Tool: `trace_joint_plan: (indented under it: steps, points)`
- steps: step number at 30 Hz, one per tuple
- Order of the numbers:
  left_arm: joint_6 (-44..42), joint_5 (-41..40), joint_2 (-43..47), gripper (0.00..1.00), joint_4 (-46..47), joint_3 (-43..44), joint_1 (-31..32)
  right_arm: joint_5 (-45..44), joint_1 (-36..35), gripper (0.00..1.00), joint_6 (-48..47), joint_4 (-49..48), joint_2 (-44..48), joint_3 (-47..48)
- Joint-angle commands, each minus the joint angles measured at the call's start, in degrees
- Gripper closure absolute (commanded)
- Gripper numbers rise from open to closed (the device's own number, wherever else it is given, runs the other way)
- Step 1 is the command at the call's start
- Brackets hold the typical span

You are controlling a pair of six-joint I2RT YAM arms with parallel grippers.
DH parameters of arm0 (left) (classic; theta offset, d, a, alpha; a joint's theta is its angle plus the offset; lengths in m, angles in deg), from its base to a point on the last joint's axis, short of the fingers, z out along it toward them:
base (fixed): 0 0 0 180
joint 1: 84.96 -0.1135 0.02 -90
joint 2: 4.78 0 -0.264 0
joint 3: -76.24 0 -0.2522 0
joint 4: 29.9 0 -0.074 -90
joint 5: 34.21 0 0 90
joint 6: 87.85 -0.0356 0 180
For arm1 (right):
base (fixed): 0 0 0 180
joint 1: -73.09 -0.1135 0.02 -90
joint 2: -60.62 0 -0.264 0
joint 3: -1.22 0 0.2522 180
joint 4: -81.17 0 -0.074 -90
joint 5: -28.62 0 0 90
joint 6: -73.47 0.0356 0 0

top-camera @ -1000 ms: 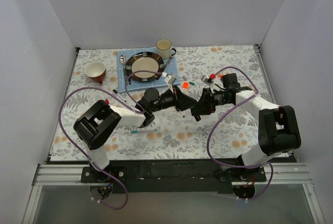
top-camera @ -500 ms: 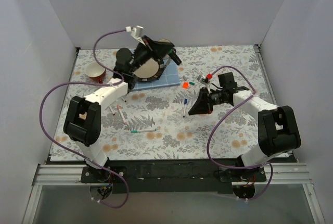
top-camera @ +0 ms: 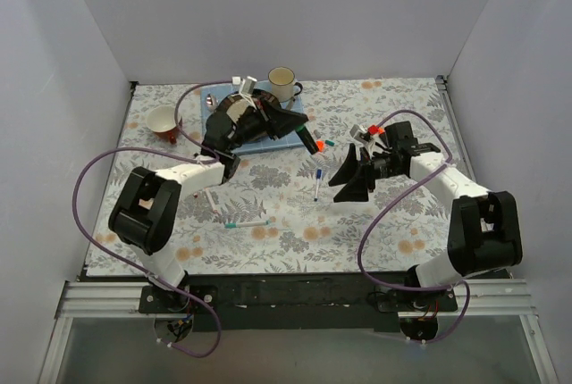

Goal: Open the pen caps

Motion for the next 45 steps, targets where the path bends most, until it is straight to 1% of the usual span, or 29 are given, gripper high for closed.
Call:
trace_joint_plan:
  steps: [1,2,3,6,8,11,13,14,18,20,22,24,25,26,27,29,30,31,32,33,34,35,37,38,39,40,43,45]
  points:
    - [4.1,6.1,3.8,1.00,6.2,-6.9,5.8,2.9,0.4,0.17,-5.5,1.8,4.6,-0.2]
    - [3.5,6.1,4.1,1.00,5.9,-8.5,7.8,3.3,0.4,0.15,-4.7,0.6,5.1,-1.1]
    - [2.8,5.3,4.4,1.00,5.5,-9.3,8.7,3.8,0.5,0.09,-3.7,-1.8,5.7,-1.7]
    - [1.9,3.8,4.1,1.00,6.2,-11.2,11.6,4.8,0.4,0.09,-1.5,-4.5,5.6,-3.0]
    - [2.3,3.2,3.4,1.00,7.9,-11.5,13.4,5.0,0.4,0.10,2.7,-7.8,4.7,-3.6]
    - [1.8,1.1,1.7,1.00,8.8,-11.6,15.5,5.7,0.1,0.11,6.5,-9.7,3.4,-3.9]
    - [1.7,-0.3,0.2,1.00,9.8,-11.5,16.5,5.6,-0.2,0.15,10.2,-11.5,3.0,-4.2]
    - [1.8,-0.8,-0.2,1.00,10.2,-11.3,16.8,5.7,-0.3,0.16,11.9,-14.1,2.9,-4.6]
    - [0.6,-2.3,-2.1,1.00,10.3,-10.2,18.0,5.8,-0.5,0.27,20.9,-20.9,3.2,-6.1]
    - [0.4,-2.8,-3.0,1.00,9.9,-9.6,18.6,5.7,-0.5,0.29,22.8,-23.2,3.5,-6.5]
    - [-0.3,-3.2,-3.6,1.00,9.7,-9.3,19.1,5.6,-0.5,0.35,25.7,-24.9,3.5,-7.1]
    - [-0.9,-4.0,-4.3,1.00,9.2,-9.0,19.3,5.6,-0.5,0.45,28.7,-27.9,3.7,-7.9]
    - [-1.2,-4.3,-4.5,1.00,9.2,-8.7,19.6,5.8,-0.5,0.53,29.7,-29.8,3.7,-8.0]
    - [-1.4,-5.0,-4.8,1.00,9.1,-8.6,19.8,5.8,-0.6,0.87,30.5,-29.8,3.6,-8.2]
    - [-1.7,-5.6,-4.8,1.00,9.3,-8.6,19.9,5.2,-0.5,0.98,31.4,-29.9,3.7,-8.4]
    - [-2.7,-8.0,-4.1,1.00,9.6,-9.8,19.9,3.7,-0.5,0.99,31.5,-29.8,4.1,-8.8]
    - [-4.6,-13.4,-1.8,1.00,8.9,-10.5,19.7,3.9,-0.6,0.99,32.1,-31.4,4.1,-9.1]
    - [-9.8,-15.2,-0.5,1.00,7.6,-10.4,18.5,3.4,-0.6,0.99,32.2,-31.8,4.1,-9.9]
    - [-11.2,-16.4,0.3,1.00,4.9,-7.4,17.1,3.0,-1.0,0.99,32.4,-32.4,4.3,-10.3]
    - [-11.1,-15.2,0.4,1.00,2.7,-5.7,15.1,2.9,-1.1,0.99,34.0,-33.4,4.2,-10.8]
    - [-9.3,-14.4,0.5,1.00,2.6,-3.9,10.6,3.0,-1.3,0.99,35.1,-35.6,4.2,-11.5]
    - [-9.1,-14.2,0.6,1.00,1.9,-1.5,8.6,2.9,-1.7,0.99,35.7,-35.8,4.1,-11.7]
    - [-9.6,-13.1,0.5,1.00,-2.4,6.4,4.3,3.2,-2.1,0.99,35.5,-36.0,4.3,-11.6]
    - [-9.8,-12.7,0.1,1.00,-3.9,9.1,3.3,3.1,-2.6,0.99,35.5,-35.9,4.5,-11.6]
    - [-9.8,-12.0,-0.3,1.00,-6.2,13.8,2.2,3.3,-2.8,0.99,35.3,-35.9,4.5,-11.6]
    - [-9.4,-11.2,-1.1,1.00,-6.8,15.5,0.6,3.4,-2.8,0.99,35.3,-36.0,4.7,-11.6]
    - [-8.1,-10.2,-2.0,1.00,-7.8,19.6,-1.8,3.7,-3.0,0.99,35.1,-35.8,4.8,-11.7]
    - [-7.5,-10.2,-1.6,1.00,-7.2,19.9,-3.0,3.8,-2.9,0.99,34.9,-35.8,4.9,-11.7]
